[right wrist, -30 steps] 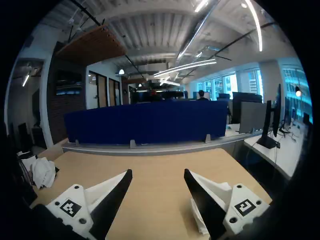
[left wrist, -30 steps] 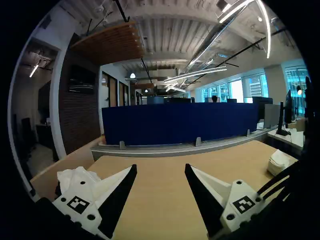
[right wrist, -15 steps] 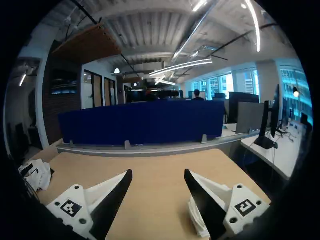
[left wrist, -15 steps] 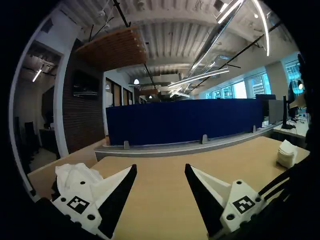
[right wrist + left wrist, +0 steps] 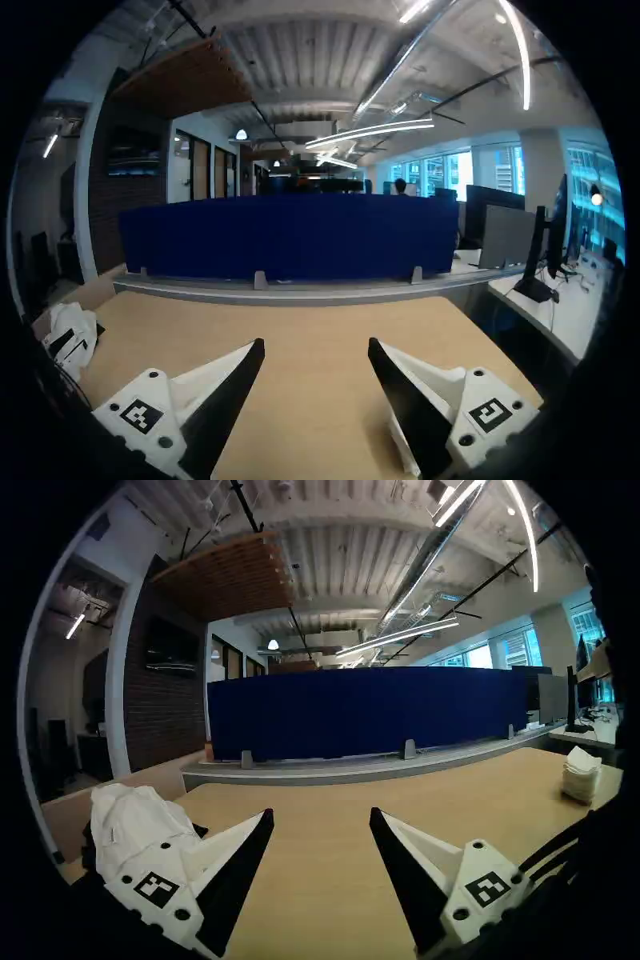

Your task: Fold towel

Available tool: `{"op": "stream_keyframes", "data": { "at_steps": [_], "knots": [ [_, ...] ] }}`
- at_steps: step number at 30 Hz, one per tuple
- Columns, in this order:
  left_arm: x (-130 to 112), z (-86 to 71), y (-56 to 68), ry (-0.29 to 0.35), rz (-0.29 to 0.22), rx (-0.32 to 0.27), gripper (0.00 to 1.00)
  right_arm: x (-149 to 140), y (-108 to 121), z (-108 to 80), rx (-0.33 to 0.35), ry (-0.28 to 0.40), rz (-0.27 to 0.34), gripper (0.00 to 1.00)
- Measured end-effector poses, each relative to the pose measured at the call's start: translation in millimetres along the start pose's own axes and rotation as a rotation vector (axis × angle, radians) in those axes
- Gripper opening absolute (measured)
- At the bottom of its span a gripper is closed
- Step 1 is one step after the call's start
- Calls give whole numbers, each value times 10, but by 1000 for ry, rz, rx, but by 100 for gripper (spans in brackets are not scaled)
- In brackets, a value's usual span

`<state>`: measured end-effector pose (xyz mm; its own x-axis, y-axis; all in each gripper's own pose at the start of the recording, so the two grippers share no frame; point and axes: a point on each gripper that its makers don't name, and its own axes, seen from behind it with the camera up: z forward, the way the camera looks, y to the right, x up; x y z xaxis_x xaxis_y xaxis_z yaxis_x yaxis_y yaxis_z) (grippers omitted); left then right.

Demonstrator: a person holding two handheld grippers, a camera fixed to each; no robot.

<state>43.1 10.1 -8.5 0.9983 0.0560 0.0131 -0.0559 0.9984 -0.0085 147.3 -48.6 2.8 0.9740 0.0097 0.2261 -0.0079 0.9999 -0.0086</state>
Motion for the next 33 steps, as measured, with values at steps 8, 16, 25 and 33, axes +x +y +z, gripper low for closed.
{"op": "stream_keyframes", "data": {
  "at_steps": [8,16,25,33],
  "knots": [
    [-288,51,-52,0,-15,10,89,25,-78,68,7,18,3,100],
    [-463,92,-30,-3,-25,10,89,62,-145,105,13,31,2,100],
    [-452,99,-31,8,-38,6,89,104,-130,131,15,35,2,100],
    [-441,68,-49,13,-51,10,89,130,-62,154,11,43,10,100]
  ]
}}
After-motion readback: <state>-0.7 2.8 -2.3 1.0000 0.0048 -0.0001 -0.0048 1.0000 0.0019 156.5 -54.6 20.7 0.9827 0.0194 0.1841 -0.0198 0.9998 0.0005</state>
